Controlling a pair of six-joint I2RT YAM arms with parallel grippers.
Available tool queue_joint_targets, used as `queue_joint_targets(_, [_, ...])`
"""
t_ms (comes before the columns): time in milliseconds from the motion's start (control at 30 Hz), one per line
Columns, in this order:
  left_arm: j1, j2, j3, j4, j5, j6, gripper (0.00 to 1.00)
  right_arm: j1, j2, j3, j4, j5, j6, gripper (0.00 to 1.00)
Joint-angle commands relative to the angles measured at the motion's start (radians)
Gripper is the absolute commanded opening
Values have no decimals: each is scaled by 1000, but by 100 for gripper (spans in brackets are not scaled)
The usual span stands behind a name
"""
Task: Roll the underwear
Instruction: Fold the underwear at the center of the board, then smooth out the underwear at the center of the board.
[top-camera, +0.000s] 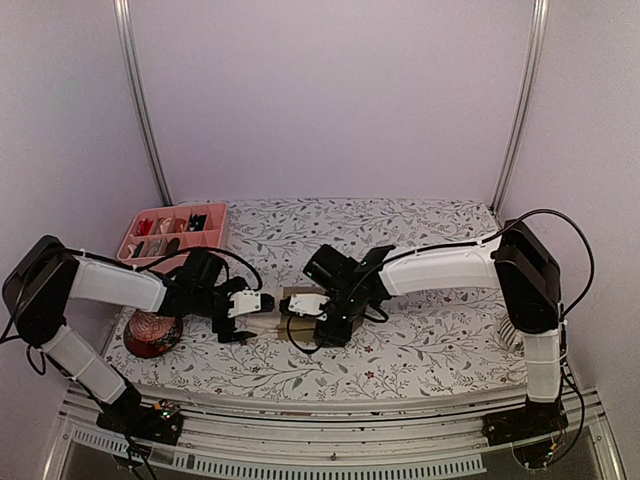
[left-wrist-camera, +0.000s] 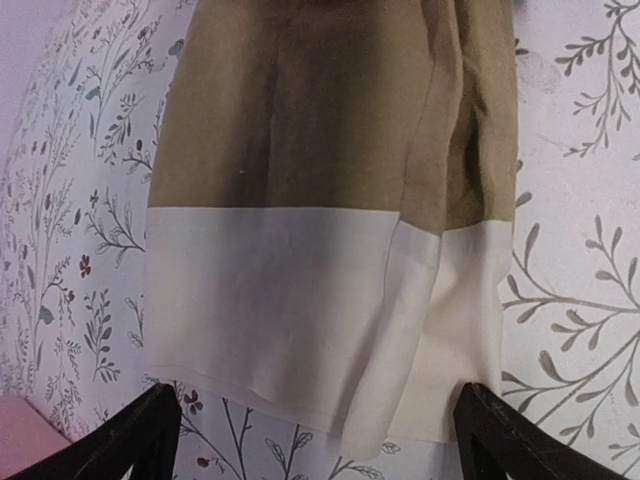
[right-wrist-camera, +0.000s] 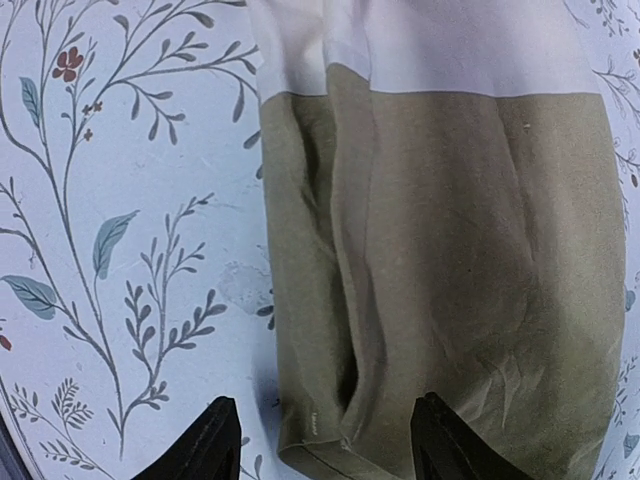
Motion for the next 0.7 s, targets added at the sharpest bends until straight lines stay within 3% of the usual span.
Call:
queue_joint_targets(0, [-27,-11,-36,-2,-14,-9,98,29,-10,-26,15,20,3,60])
queue_joint_targets(500, [-22,-67,-50,-11,-16,12,98,30,-189,-282,169,-36,89,60])
queue_joint_targets(667, [-23,-95,-39,-46,37,8,97,30,-246,-316,202,-165,107,61])
